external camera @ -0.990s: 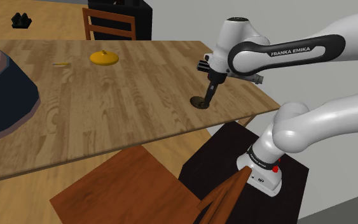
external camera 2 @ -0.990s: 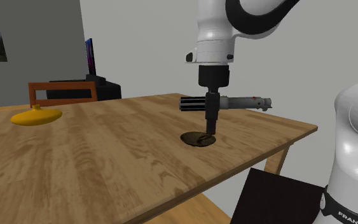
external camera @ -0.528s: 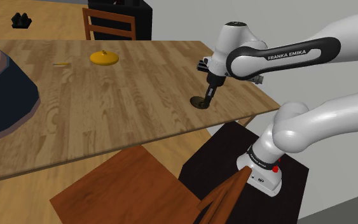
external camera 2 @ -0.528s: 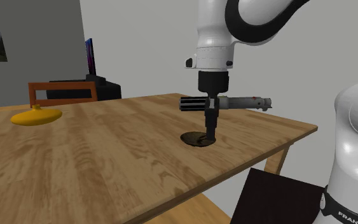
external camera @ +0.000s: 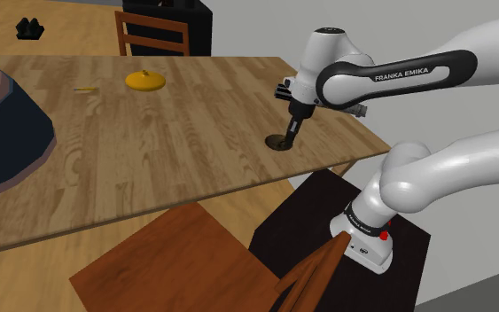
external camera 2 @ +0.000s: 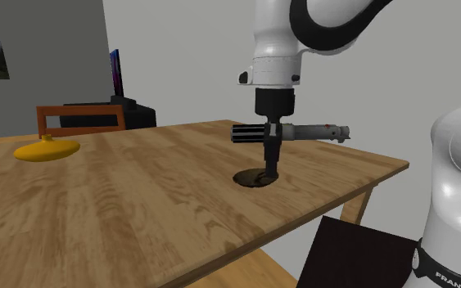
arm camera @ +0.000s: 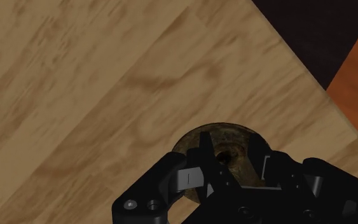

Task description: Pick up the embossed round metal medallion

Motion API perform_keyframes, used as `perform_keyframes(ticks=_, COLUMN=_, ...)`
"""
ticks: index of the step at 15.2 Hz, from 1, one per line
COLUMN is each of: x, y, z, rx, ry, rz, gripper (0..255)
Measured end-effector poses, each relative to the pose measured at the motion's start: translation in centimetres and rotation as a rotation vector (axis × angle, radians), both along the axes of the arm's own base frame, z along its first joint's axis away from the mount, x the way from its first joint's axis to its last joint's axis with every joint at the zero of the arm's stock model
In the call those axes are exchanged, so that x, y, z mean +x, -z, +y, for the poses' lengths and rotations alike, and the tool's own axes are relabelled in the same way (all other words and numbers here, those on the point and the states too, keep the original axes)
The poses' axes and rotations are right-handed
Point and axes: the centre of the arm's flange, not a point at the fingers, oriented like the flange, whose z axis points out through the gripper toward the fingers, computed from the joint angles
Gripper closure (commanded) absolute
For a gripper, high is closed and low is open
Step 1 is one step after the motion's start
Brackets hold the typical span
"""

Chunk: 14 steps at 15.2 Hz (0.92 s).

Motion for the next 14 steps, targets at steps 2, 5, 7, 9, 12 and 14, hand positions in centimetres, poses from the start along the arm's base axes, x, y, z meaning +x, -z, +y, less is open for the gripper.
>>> perform_keyframes(ticks=2, x=-0.1, y=-0.9, z=0.0, rx=0.0, ry=0.0, rz=0.0, gripper=255)
perform_keyframes(ticks=5, x=-0.1, y=-2.5, z=0.0, rx=0.0, ry=0.0, rz=0.0, gripper=255)
perform_keyframes(ticks=7, x=0.0, y=-3.5, z=0.0, rx=0.0, ry=0.0, rz=0.0, gripper=255)
perform_keyframes(ticks=9, x=-0.1, y=-4.6, z=-0.1, rx=0.0, ry=0.0, rz=0.0, gripper=255)
perform_keyframes(ticks=12, x=0.0, y=-6.2, z=0.0, rx=0.0, ry=0.0, rz=0.0, gripper=255)
perform_keyframes(ticks=14, x=-0.1, y=-7.1, z=0.1, rx=0.0, ry=0.0, rz=0.0, gripper=255)
